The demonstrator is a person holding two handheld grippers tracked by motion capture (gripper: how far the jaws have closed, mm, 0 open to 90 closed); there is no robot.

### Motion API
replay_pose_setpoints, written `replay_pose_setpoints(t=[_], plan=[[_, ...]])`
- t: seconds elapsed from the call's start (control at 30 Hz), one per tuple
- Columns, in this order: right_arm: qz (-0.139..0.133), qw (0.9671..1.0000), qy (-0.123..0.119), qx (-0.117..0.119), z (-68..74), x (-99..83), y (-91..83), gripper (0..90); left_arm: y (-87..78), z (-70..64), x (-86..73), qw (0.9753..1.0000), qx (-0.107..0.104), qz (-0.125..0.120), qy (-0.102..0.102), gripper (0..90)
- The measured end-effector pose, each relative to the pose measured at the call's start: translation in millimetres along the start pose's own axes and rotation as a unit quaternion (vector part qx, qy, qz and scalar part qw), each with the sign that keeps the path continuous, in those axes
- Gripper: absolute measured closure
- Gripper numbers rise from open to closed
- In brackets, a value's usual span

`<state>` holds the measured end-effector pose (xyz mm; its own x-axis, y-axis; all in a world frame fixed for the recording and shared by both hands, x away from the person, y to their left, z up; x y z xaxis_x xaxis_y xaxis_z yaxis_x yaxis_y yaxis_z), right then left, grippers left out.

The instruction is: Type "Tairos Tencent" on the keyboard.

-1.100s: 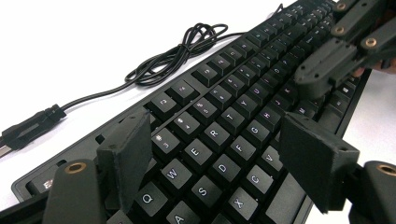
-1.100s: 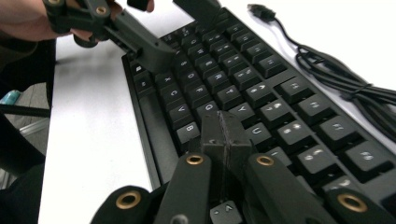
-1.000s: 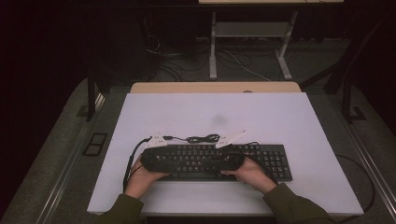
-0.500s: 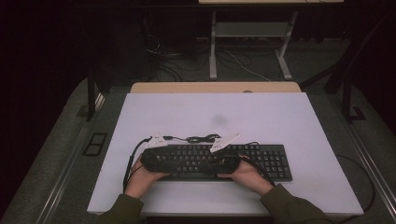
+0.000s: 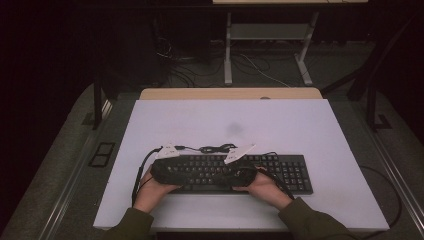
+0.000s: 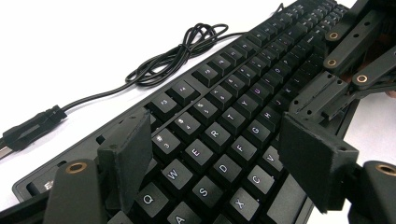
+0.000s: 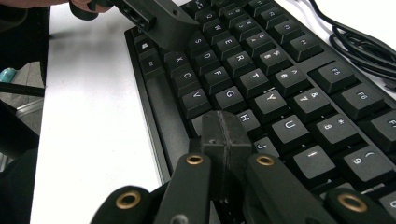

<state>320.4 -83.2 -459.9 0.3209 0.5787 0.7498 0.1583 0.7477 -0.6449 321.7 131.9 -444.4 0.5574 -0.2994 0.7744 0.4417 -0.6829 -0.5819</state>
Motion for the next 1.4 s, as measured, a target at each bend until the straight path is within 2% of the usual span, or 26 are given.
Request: replay_pose_setpoints(t=[0.23, 0.4, 0.53, 0.77, 1.07, 1.17, 1.27, 1.4], plan=[[-0.011, 0.9999, 0.005, -0.003, -3.3, 1.2, -5.7, 89.2, -0.2, -0.6, 0.9, 1.0000, 0.001, -0.001, 0.003, 26.3], [-0.024, 0.9996, 0.012, -0.006, -5.7, 2.8, -11.8, 81.7, 0.5, -2.2, 2.5, 1.0000, 0.001, -0.003, 0.003, 27.6], [-0.035, 0.9992, 0.015, -0.013, -10.2, 3.1, -17.5, 72.4, 1.1, -3.8, 5.0, 1.0000, 0.001, -0.005, 0.007, 32.7], [-0.043, 0.9985, 0.022, -0.026, -16.4, 2.2, -25.5, 56.5, 8.3, -7.6, 7.3, 0.9999, -0.007, 0.001, 0.007, 46.2], [-0.044, 0.9971, 0.027, -0.055, -23.6, -0.2, -30.7, 33.6, 17.5, -12.3, 10.4, 0.9995, -0.016, 0.014, 0.022, 72.0], [-0.048, 0.9963, 0.032, -0.064, -26.6, -1.3, -32.1, 29.3, 20.7, -13.5, 11.5, 0.9995, -0.016, 0.017, 0.023, 81.8], [-0.052, 0.9954, 0.036, -0.072, -29.4, -1.9, -34.3, 27.6, 25.3, -14.1, 12.1, 0.9992, -0.018, 0.022, 0.026, 88.0], [-0.055, 0.9947, 0.036, -0.079, -32.4, -3.9, -37.4, 25.5, 29.8, -13.9, 11.9, 0.9991, -0.015, 0.028, 0.027, 89.0]])
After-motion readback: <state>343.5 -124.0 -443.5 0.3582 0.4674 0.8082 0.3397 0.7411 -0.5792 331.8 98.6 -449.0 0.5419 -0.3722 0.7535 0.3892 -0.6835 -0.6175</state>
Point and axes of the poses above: each handheld gripper's, and its own axes: y roughly forward along the jaws, x roughly out of its top, z roughly to its left, the point moved 3 cm from there along y, roughly forward along the jaws, and after that the axes turned 6 degrees about -y, right-handed, at the moved point
